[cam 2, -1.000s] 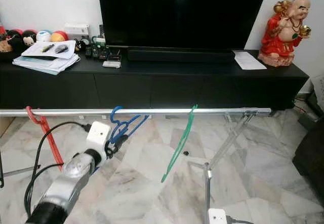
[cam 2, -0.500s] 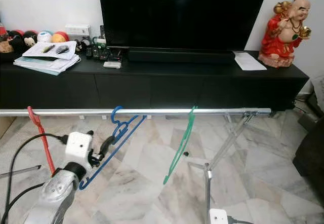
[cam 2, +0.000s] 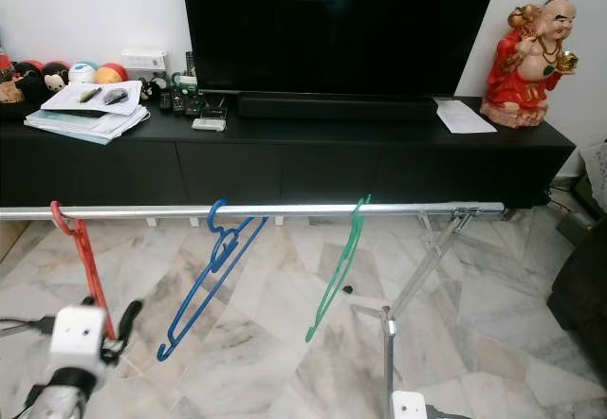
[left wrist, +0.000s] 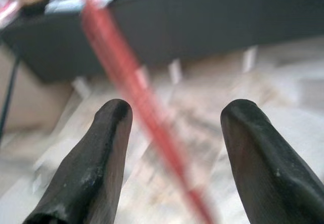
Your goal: Hang hanger
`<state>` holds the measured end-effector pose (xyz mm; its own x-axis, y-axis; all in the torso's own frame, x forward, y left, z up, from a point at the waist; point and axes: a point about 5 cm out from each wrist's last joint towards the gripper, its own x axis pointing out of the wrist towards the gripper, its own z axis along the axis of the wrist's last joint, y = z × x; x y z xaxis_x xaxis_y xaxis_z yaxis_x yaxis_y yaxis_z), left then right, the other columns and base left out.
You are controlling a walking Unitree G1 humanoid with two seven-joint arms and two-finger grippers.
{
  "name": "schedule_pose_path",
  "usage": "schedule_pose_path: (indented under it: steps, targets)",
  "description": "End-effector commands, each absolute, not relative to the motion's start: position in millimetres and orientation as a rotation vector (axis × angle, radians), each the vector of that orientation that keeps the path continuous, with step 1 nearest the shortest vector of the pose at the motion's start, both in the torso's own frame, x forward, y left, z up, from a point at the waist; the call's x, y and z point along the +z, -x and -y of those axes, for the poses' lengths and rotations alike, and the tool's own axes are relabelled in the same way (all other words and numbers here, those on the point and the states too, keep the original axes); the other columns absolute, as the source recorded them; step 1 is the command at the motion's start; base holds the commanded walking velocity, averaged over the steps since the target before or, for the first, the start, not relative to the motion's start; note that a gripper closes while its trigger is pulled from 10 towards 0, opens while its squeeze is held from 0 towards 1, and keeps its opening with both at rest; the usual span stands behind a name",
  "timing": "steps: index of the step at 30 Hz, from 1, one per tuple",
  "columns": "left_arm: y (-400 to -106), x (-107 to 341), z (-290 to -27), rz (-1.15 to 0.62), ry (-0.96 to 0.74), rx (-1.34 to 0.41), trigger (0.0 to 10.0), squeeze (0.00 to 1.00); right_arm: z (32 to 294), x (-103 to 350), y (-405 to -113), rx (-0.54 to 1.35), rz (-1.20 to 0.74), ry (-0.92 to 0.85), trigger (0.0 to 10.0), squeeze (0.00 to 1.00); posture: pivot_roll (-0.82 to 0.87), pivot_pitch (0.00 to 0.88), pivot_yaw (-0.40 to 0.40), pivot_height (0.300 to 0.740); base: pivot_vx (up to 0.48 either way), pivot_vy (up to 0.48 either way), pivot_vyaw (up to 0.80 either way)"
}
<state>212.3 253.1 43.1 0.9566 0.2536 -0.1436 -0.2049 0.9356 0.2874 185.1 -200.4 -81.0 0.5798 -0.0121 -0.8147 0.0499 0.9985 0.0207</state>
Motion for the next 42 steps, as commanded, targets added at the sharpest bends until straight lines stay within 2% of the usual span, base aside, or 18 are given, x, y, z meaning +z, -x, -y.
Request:
schedule_pose_path:
  steps: [1, 3, 6, 9, 10, 11, 13, 14, 15, 16, 17, 21, 26, 35, 42]
  targets:
    - [-210.1, 41.5, -273.9, -0.181, -0.351, 0.341, 10.0, 0.00, 201.1, -81.1, -184.6, -0.053, -0.945, -0.053, 10.0, 0.00, 0.09, 0.000, -0.039, 0.740, 0.000, 0.000, 0.00]
    - [-209.4, 43.1, -280.3, -0.174, -0.372, 0.372, 10.0, 0.00, 201.1, -81.0, -184.7, -0.055, -0.944, -0.055, 10.0, 0.00, 0.09, 0.000, -0.039, 0.740, 0.000, 0.000, 0.00]
    - [-205.1, 45.8, -306.9, -0.184, -0.474, 0.495, 10.0, 0.00, 201.1, -80.6, -185.6, -0.063, -0.941, -0.057, 10.0, 0.00, 0.10, 0.000, -0.041, 0.740, 0.000, 0.000, 0.00]
    - [-194.7, 25.5, -323.4, -0.317, -0.409, 0.528, 10.0, 0.00, 200.5, -80.5, -186.2, -0.062, -0.943, -0.059, 10.0, 0.00, 0.11, 0.000, -0.044, 0.740, 0.000, 0.000, 0.00]
    - [-189.4, 3.9, -319.0, -0.437, -0.277, 0.481, 10.0, 0.00, 200.3, -80.4, -186.6, -0.060, -0.944, -0.060, 10.0, 0.00, 0.12, 0.000, -0.046, 0.740, 0.000, 0.000, 0.00]
    - [-188.0, -2.2, -316.2, -0.470, -0.237, 0.463, 10.0, 0.00, 200.3, -80.4, -186.6, -0.060, -0.944, -0.061, 10.0, 0.00, 0.12, 0.000, -0.046, 0.740, 0.000, 0.000, 0.00]
    - [-183.4, -15.7, -309.0, -0.536, -0.213, 0.433, 10.0, 0.00, 199.9, -80.3, -187.0, -0.059, -0.944, -0.061, 10.0, 0.00, 0.12, 0.000, -0.049, 0.740, 0.000, 0.000, 0.00]
    - [-175.3, -39.6, -291.3, -0.667, -0.172, 0.328, 10.0, 0.00, 199.4, -80.2, -187.4, -0.057, -0.944, -0.062, 10.0, 0.00, 0.12, 0.000, -0.051, 0.740, 0.000, 0.000, 0.00]
    - [-175.3, -39.6, -291.3, -0.667, -0.172, 0.328, 10.0, 0.00, 199.4, -80.2, -187.4, -0.057, -0.944, -0.062, 10.0, 0.00, 0.12, 0.000, -0.051, 0.740, 0.000, 0.000, 0.00]
    - [-163.8, -60.1, -273.3, -0.793, -0.089, 0.253, 10.0, 0.00, 198.8, -80.2, -187.6, -0.055, -0.945, -0.065, 10.0, 0.00, 0.12, 0.000, -0.050, 0.740, 0.000, 0.000, 0.00]
    - [-163.8, -60.1, -273.3, -0.793, -0.089, 0.253, 10.0, 0.00, 198.8, -80.2, -187.6, -0.055, -0.945, -0.065, 10.0, 0.00, 0.12, 0.000, -0.050, 0.740, 0.000, 0.000, 0.00]
    - [-144.9, -83.3, -245.8, -0.956, -0.030, 0.149, 10.0, 0.00, 197.3, -80.7, -187.2, -0.051, -0.950, -0.079, 10.0, 0.00, 0.11, 0.000, -0.045, 0.740, 0.000, 0.000, 0.00]
    - [-143.2, -89.7, -234.8, -1.013, -0.049, 0.131, 10.0, 0.00, 196.4, -81.1, -186.5, -0.056, -0.948, -0.093, 10.0, 0.00, 0.09, 0.015, -0.042, 0.740, 0.000, 0.000, 0.00]
    - [-159.1, -85.9, -227.4, -0.978, -0.057, 0.081, 10.0, 0.00, 196.5, -81.2, -186.6, -0.063, -0.951, -0.094, 10.0, 0.00, 0.09, 0.029, -0.036, 0.740, 0.000, 0.000, 0.00]
    - [-158.3, -87.6, -223.3, -0.987, -0.058, 0.071, 10.0, 0.00, 197.5, -80.8, -187.1, -0.069, -0.950, -0.088, 10.0, 0.00, 0.08, 0.034, -0.043, 0.740, -0.276, 0.000, 0.00]
